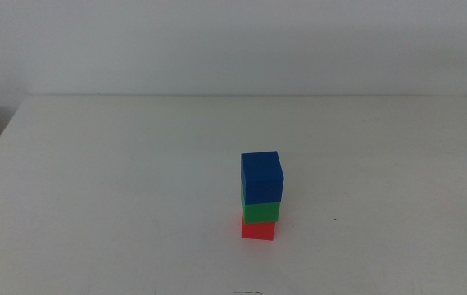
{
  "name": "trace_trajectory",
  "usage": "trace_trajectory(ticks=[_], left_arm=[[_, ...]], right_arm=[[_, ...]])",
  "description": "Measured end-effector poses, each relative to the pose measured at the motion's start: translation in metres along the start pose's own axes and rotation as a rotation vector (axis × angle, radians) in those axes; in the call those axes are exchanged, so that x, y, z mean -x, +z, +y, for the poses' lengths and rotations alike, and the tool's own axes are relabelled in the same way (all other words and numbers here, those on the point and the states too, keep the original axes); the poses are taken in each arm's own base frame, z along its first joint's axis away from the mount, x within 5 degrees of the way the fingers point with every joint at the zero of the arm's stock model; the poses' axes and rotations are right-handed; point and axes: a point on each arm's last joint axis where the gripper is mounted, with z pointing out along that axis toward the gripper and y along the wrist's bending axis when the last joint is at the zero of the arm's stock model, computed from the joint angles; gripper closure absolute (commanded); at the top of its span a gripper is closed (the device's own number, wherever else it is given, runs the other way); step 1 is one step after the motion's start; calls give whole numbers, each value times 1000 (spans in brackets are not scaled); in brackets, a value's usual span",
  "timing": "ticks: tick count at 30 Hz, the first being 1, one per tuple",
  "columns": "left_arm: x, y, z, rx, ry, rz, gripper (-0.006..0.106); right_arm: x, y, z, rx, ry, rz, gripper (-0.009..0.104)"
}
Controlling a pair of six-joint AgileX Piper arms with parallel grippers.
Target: Stack red cubes first, then green, then blue cubes in a specific spot.
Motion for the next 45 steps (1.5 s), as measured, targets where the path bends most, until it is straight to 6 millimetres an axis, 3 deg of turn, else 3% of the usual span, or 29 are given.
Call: trace_trajectory(ticks=[3,9,16,29,39,45], left_arm=[[0,0,8,84,12,0,7],[-2,-10,48,525,-6,18,7],[-1,-25,71,825,-236,-86,7],[-2,-29,74,876,-299,-116,7],[-7,-8,91,862,-320,-58,7],[-7,-5,91,845,-334,-61,7]], right_arm=[[0,0,0,0,0,0,1],[0,0,0,0,0,0,1],[0,0,0,0,0,0,1],[0,0,0,0,0,0,1],[0,0,0,0,0,0,1],[0,0,0,0,0,0,1]])
